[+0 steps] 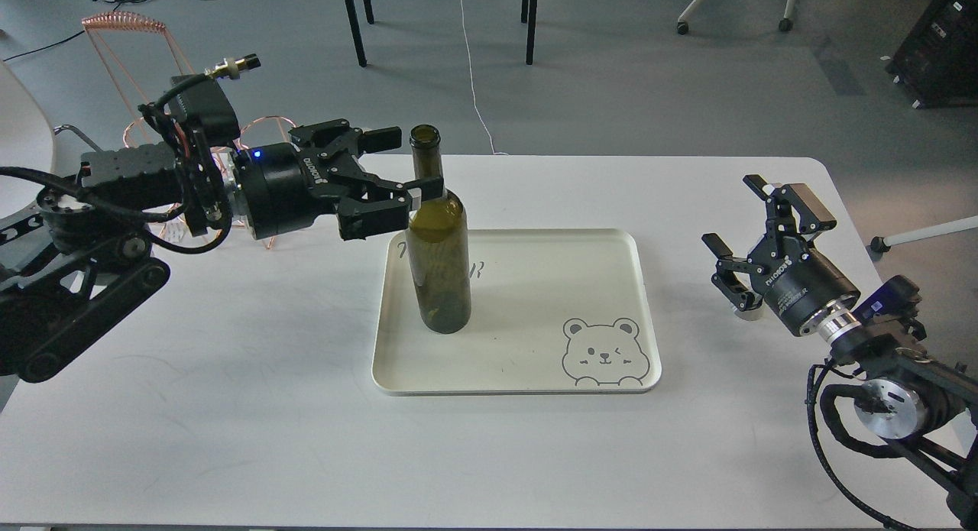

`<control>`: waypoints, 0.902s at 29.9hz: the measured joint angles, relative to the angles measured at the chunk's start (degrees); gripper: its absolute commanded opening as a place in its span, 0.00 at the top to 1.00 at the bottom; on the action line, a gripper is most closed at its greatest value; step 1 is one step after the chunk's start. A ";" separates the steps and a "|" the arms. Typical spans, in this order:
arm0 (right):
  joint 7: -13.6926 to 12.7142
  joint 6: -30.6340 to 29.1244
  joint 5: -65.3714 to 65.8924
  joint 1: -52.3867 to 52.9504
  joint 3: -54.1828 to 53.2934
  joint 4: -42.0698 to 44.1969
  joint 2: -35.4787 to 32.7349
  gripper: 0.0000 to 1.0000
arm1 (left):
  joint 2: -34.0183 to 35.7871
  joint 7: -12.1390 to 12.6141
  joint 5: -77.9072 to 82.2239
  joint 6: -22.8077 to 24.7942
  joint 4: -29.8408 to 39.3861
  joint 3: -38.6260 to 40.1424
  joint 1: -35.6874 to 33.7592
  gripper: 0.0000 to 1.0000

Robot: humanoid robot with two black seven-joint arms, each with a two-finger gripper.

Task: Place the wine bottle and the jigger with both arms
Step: 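Close the left gripper around the wine bottle's neck, then lift the bottle off the tray and carry it over the copper rack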

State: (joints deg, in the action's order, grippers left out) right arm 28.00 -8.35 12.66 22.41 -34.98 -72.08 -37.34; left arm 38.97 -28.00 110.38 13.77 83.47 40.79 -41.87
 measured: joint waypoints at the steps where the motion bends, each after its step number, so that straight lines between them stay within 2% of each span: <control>1: 0.00 0.00 0.00 0.00 0.00 0.02 0.00 0.02 | -0.33 0.00 0.01 0.00 -0.42 -0.29 -0.21 0.02; 7: 0.00 0.00 0.05 0.01 0.00 0.09 0.00 0.02 | -2.61 0.00 0.01 -0.13 -2.44 -1.47 -1.03 0.06; 9: 0.00 0.00 0.07 0.01 0.00 0.10 0.00 0.02 | -3.23 0.00 0.01 -0.14 -2.67 -1.55 -1.13 0.14; 13: 0.00 0.06 0.08 0.01 0.00 0.10 0.00 0.02 | -4.24 0.00 0.02 -0.15 -3.55 -1.59 -1.42 0.42; 16: 0.00 0.08 0.09 0.01 0.00 0.10 0.00 0.02 | -4.89 0.00 0.02 -0.20 -4.53 -1.59 -1.91 0.52; 18: 0.00 0.08 0.09 0.01 0.00 0.10 0.00 0.02 | -5.16 0.00 0.02 -0.27 -4.85 -1.63 -2.09 0.65; 19: 0.00 0.08 0.09 0.01 0.00 0.10 0.00 0.02 | -5.23 0.00 0.13 -0.32 -4.98 -1.70 -2.16 0.74; 20: 0.00 0.08 0.09 0.01 0.00 0.10 0.00 0.02 | -5.27 0.00 0.32 -0.35 -5.06 -1.85 -2.29 0.88; 27: 0.00 0.09 0.09 0.01 -0.01 0.10 -0.03 0.02 | -5.12 -0.01 0.73 -0.61 -5.19 -2.41 -2.94 0.91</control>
State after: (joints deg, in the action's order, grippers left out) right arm 28.00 -8.26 12.74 22.42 -34.99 -71.98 -37.36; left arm 33.86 -28.00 111.11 13.16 78.29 38.38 -44.81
